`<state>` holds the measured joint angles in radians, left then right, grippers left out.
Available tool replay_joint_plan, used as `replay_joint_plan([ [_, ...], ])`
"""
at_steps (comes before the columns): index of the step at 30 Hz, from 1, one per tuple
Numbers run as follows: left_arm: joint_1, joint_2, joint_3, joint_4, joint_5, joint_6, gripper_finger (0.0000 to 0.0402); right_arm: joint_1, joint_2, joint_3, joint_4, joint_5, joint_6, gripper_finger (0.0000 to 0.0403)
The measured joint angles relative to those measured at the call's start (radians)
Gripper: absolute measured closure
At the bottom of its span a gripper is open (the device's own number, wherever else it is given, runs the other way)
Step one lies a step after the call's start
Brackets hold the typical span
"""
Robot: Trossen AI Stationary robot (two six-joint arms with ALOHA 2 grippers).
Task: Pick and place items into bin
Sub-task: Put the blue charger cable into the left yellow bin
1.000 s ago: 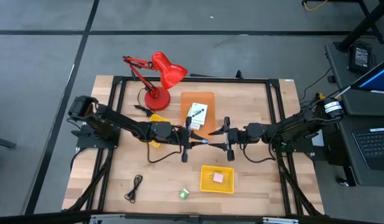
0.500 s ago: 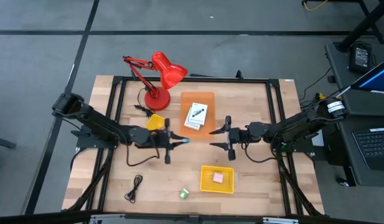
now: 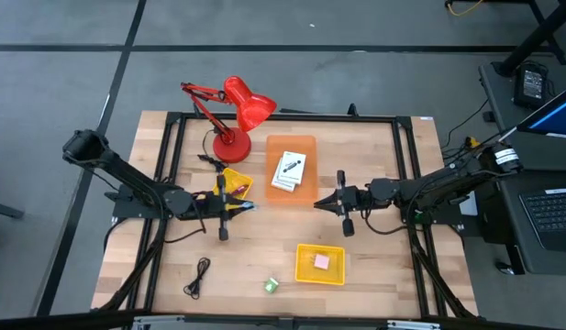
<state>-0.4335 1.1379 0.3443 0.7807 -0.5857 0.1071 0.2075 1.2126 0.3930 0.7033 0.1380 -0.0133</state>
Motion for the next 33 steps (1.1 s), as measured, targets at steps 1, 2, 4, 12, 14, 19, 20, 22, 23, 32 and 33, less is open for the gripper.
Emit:
replay_joint_plan([
  [1,-0.012,-0.012,-0.01,-0.001,-0.022,-0.012,0.0384,0.0,0.0,0.0,-0.001,0.0,0.005,0.0392],
  [2,-0.023,-0.024,-0.019,-0.013,-0.049,-0.026,0.0384,0.0,0.0,0.0,0.0,0.0,0.007,0.0391],
  [4,-0.048,-0.048,-0.028,-0.061,-0.11,-0.061,0.0384,0.0,0.0,0.0,-0.004,0.0,0.007,0.0396],
  [12,-0.124,-0.14,-0.016,-0.287,-0.266,-0.239,0.0384,0.0,0.0,0.0,-0.007,0.001,0.009,0.0402],
  [14,-0.134,-0.159,0.011,-0.393,-0.291,-0.295,0.0384,0.0,0.0,0.0,-0.007,0.001,0.009,0.0401],
  [19,-0.141,-0.168,0.12,-0.74,-0.343,-0.486,0.0384,0.0,0.0,0.0,-0.007,0.003,0.009,0.0402],
  [20,-0.14,-0.167,0.146,-0.81,-0.344,-0.536,0.0384,0.0,0.0,0.0,-0.007,0.003,0.009,0.0402],
  [22,-0.14,-0.166,0.193,-0.938,-0.346,-0.631,0.0384,0.0,0.0,0.0,-0.007,0.003,0.009,0.0401],
  [23,-0.14,-0.166,0.215,-1.003,-0.345,-0.679,0.0384,0.0,0.0,0.0,-0.007,0.003,0.009,0.0402],
  [32,-0.034,-0.165,0.339,-1.431,-0.165,-1.103,0.0384,0.0,0.0,0.0,-0.038,0.003,0.011,0.0403],
  [33,-0.014,-0.165,0.341,-1.447,-0.14,-1.122,0.0384,0.0,0.0,0.0,-0.042,0.003,0.011,0.0403],
])
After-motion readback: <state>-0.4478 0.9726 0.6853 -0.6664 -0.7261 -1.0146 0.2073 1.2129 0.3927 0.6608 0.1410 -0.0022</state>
